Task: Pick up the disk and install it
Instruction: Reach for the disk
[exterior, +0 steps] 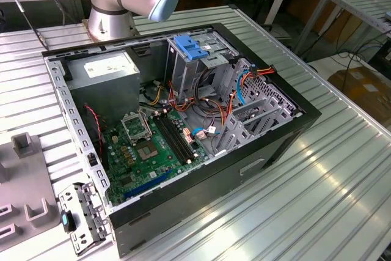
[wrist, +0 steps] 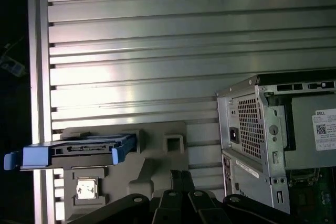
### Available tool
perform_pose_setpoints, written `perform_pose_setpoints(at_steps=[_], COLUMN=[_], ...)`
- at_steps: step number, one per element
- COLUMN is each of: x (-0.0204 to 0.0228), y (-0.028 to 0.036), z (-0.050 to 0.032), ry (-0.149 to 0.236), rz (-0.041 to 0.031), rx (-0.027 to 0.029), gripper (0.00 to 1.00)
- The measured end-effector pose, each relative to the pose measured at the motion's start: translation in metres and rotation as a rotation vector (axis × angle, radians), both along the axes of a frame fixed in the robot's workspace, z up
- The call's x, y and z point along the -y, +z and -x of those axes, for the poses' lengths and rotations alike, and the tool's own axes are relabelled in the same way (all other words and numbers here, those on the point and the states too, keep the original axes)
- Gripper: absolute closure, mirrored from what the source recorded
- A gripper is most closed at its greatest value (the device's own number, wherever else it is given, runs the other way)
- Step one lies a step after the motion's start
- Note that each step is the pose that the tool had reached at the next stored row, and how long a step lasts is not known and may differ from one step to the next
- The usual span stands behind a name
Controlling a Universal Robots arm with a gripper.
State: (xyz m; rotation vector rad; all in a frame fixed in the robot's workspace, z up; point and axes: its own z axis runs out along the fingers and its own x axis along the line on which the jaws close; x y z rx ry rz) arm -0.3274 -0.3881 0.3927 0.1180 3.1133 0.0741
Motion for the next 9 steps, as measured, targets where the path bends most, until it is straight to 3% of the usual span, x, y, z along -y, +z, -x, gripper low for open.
perform_pose_setpoints(at_steps=[9], x=[0.0000], y=[0.0000], z=[0.0001], ry=[0.000], rz=[0.0000], rx=[0.0000], gripper=[0.89])
